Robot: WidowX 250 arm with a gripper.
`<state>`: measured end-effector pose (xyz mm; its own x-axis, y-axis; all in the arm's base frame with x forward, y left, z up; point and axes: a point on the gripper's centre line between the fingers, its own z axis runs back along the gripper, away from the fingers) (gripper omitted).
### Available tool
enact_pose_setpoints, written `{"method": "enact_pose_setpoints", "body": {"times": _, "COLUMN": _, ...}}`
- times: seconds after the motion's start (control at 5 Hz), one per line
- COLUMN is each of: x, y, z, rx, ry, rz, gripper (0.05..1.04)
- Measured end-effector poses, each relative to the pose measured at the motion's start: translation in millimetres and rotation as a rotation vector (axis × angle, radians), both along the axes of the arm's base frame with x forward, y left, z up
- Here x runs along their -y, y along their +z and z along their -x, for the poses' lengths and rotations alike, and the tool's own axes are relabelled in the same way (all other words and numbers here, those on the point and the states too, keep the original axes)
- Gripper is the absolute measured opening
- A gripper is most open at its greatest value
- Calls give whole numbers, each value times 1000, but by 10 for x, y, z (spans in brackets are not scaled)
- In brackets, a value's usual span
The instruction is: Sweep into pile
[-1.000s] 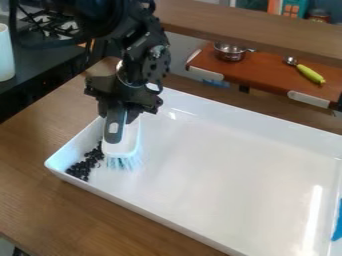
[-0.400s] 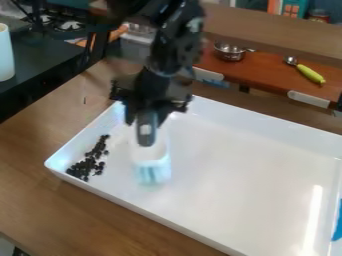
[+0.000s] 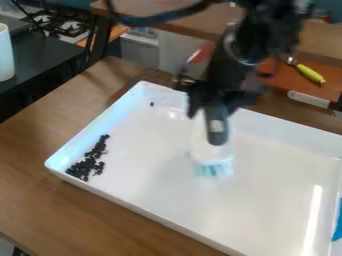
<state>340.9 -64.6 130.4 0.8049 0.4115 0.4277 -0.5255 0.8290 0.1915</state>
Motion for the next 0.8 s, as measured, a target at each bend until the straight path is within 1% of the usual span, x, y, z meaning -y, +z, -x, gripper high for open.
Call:
{"method": "enact_pose_setpoints", "body": {"times": 0.2, "x": 476, "y": -147, "z": -91, "rx": -65, "ry": -46, "rz": -12, "gripper": 499}}
{"method": "enact_pose_setpoints", "body": {"times": 0.4, "x": 848, "y": -222, "z": -156, "rx": -72, "ry": -101, "rz": -17, "gripper": 499}}
{"method": "enact_pose_setpoints", "body": {"times": 0.6, "x": 1061, "y": -309, "z": -173, "rx": -73, "ry": -143, "rz": -18, "gripper": 499}}
{"method": "enact_pose_setpoints", "body": {"times": 0.8, "x": 1208, "y": -343, "z": -205, "rx": -19, "ry": -215, "rz": -7, "gripper": 499}}
